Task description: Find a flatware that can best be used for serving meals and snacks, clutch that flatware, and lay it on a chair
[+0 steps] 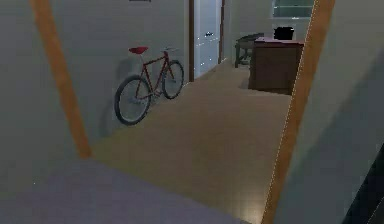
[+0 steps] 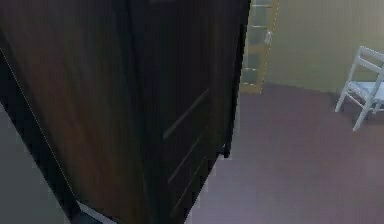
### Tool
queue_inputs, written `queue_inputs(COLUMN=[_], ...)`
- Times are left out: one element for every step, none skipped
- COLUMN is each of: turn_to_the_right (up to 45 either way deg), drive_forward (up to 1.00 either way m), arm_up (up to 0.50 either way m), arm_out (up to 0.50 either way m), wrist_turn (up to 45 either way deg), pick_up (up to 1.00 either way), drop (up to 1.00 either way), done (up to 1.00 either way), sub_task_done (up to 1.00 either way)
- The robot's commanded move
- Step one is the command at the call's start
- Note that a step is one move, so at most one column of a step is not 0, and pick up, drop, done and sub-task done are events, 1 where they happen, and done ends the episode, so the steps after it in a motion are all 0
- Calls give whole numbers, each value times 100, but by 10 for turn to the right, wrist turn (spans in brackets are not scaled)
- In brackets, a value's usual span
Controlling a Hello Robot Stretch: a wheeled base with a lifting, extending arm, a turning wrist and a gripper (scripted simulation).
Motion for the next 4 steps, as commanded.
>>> queue_inputs(turn_to_the_right=[0,240,0,300], drive_forward=[100,0,60,0], arm_up=[0,0,0,0], arm_out=[0,0,0,0], wrist_turn=[0,0,0,0], pick_up=[0,0,0,0], drop=[0,0,0,0], done=[0,0,0,0], sub_task_done=[0,0,0,0])
